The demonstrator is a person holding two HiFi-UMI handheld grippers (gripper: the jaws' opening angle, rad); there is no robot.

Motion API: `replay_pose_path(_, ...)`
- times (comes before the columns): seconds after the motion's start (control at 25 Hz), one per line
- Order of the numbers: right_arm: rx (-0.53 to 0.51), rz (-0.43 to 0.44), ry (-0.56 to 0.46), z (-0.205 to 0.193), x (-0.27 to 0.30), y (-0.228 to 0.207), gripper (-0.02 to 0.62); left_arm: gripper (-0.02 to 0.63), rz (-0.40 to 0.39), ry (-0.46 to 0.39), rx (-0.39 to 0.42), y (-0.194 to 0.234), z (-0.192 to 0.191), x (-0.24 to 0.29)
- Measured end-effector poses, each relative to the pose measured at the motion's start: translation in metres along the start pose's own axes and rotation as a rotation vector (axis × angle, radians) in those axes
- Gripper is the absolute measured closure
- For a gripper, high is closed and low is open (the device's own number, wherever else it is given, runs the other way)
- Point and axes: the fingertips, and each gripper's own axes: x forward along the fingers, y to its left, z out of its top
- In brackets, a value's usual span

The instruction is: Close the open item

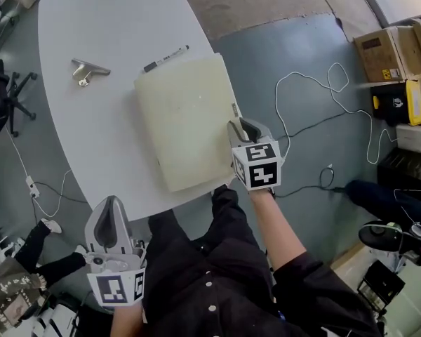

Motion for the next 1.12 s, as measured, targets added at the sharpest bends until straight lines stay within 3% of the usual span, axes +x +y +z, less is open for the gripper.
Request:
replay_pose_path(0.48, -0.014, -0.109, 0.027, 0.0, 0.005, 0.004, 0.464, 0.589, 0.002, 0.017, -0.024, 0.0, -0.01, -0.002)
replay_pose_path(0.64, -0.164, -0.15, 0.026, 0.001, 0.004, 0.008, 0.465, 0.589, 0.011, 0.023, -0.027, 0.003, -0.012, -0.008)
replay_pose_path(0.76, -0.275, -0.103, 0.045, -0.001, 0.006, 0.017, 0.521, 0.589, 0.023, 0.022, -0.028, 0.004, -0.012, -0.012)
replay_pose_path(0.88, -0.207, -0.016, 0.057, -0.003, 0.007, 0.019, 0.568, 0.589, 0.027, 0.019, -0.024, 0.003, -0.01, -0.015)
replay_pose_path(1.04, -0.024, 0.062, 0.049, -0.002, 0.008, 0.009, 0.569, 0.589, 0.028, 0.018, -0.024, 0.002, -0.011, -0.016)
replay_pose_path(1.12, 0.014, 0.083, 0.068, -0.002, 0.01, 0.008, 0.569, 0.589, 0.025, 0.02, -0.025, 0.0, -0.012, -0.016)
